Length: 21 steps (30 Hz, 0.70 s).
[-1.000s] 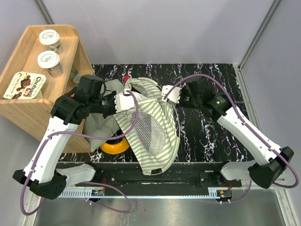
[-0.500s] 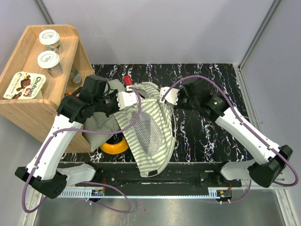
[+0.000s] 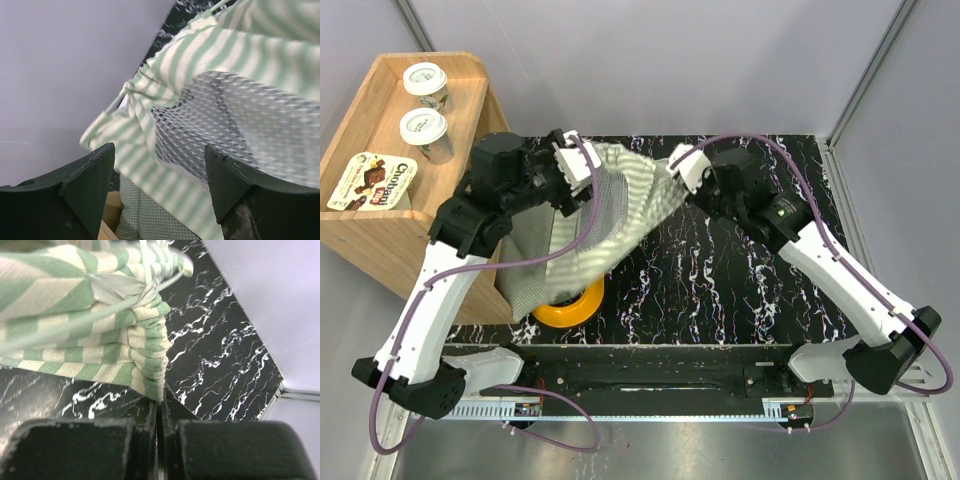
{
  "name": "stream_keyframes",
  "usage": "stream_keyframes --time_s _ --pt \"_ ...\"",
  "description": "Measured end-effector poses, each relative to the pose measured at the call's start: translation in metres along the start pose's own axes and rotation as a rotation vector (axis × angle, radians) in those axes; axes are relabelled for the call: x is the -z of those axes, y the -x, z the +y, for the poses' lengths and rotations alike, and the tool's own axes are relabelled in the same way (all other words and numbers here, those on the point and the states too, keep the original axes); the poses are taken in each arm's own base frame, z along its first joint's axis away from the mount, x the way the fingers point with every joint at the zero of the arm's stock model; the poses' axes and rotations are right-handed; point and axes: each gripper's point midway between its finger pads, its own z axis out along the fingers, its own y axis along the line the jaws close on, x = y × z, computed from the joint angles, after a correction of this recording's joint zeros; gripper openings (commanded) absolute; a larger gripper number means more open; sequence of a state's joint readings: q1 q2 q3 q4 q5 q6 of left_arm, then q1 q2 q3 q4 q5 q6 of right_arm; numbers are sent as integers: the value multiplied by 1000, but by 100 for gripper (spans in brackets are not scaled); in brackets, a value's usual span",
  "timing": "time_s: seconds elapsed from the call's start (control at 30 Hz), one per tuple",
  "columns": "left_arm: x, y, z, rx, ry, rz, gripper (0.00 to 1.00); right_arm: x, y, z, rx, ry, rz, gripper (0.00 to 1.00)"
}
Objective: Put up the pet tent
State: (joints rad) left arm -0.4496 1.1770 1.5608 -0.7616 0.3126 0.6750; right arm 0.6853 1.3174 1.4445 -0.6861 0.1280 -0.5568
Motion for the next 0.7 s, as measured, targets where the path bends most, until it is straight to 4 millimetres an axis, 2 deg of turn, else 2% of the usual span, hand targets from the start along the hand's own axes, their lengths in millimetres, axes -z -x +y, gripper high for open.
stream_keyframes --time_s 0.17,0.33,0.5,0.6,0.7 --pt "30 38 25 19 100 -89 83 3 27 -29 -143 -122 -35 0" --pt "61 62 40 22 188 -144 84 2 29 -40 -299 -191 -26 0" --pt "76 68 46 42 236 -157 84 -3 43 -49 -438 -240 -77 0" --pt "73 67 40 66 209 -166 83 -11 55 -54 -545 -263 -141 0" --pt "63 58 25 100 149 -160 83 -19 66 -62 -651 -289 -227 0"
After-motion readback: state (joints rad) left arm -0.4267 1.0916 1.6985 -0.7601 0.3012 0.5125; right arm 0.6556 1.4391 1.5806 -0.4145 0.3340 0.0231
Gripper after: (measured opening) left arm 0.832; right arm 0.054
